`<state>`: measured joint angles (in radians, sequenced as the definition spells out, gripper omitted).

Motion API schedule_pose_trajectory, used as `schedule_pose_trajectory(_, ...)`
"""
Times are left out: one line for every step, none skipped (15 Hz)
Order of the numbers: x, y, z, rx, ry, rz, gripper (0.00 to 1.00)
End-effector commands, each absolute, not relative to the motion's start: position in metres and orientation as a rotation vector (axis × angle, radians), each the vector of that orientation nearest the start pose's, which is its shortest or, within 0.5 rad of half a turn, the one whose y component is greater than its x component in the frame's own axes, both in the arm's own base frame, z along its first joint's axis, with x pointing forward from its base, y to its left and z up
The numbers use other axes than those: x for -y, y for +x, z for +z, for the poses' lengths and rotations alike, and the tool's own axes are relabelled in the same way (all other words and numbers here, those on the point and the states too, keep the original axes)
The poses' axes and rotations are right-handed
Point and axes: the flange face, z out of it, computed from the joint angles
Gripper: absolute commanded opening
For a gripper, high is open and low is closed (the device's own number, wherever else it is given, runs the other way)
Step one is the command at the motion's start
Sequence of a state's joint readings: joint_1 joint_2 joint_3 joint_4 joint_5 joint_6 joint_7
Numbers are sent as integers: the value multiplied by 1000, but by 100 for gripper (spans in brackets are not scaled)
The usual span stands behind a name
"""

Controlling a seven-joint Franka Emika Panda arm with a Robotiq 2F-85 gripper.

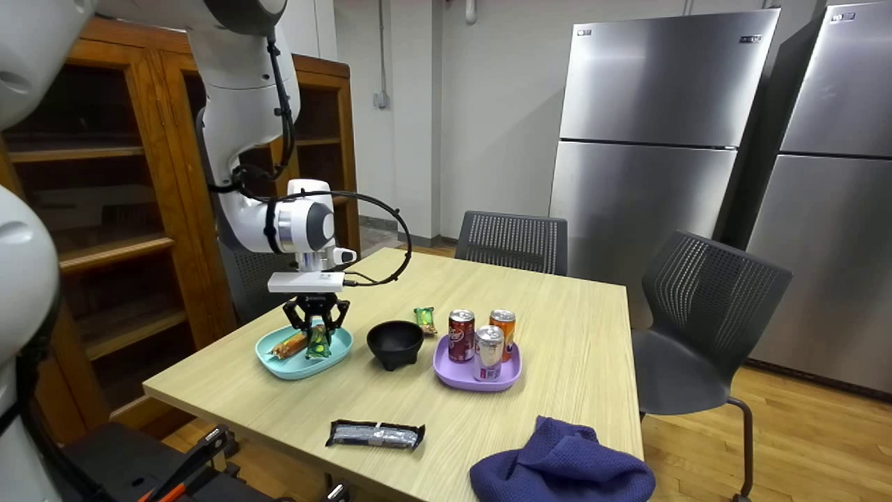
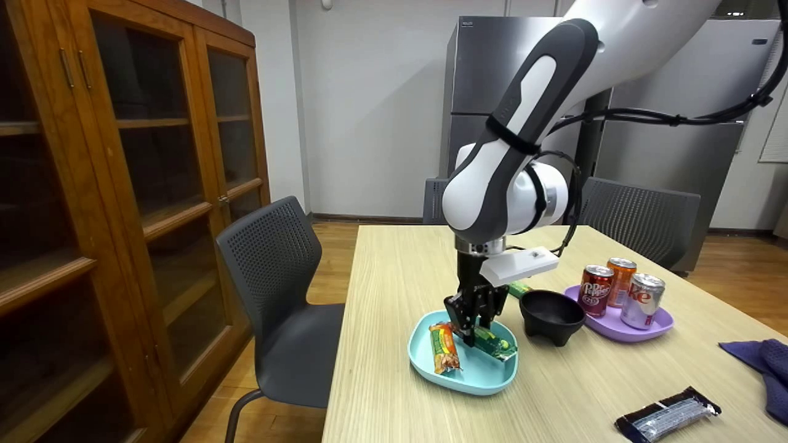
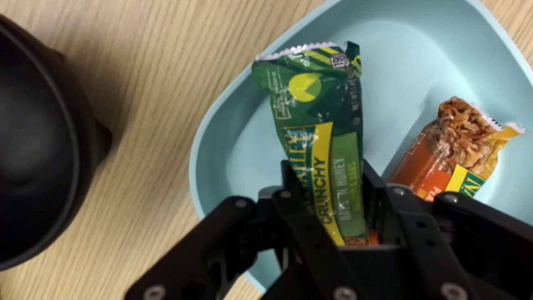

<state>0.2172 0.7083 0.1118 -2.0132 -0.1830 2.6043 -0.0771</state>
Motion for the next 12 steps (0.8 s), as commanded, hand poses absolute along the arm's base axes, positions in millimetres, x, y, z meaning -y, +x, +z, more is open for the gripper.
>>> schedule_pose_trajectory(-197,530,100,806,-3045,149,12)
schedule_pose_trajectory(-197,528,100,804,-3045,149,12)
schedule_pose_trajectory(-197,527,100,800,-3046,148,12)
schedule_pose_trajectory(-197,526,100,796,-3047,147,62)
schedule_pose_trajectory(-197,525,100,792,-3049,146,65)
schedule_pose_trajectory(-197,524,101,791,-3050,143,70)
schedule_pose_trajectory(-197,524,102,793,-3048,139,77)
schedule_pose_trajectory(-197,525,105,795,-3050,129,84)
schedule_pose_trajectory(-196,525,109,798,-3048,115,91)
schedule_pose_trajectory(-196,527,113,795,-3046,98,99)
schedule_pose_trajectory(-195,529,119,792,-3046,72,100)
schedule_pose_trajectory(-195,532,124,790,-3047,45,100)
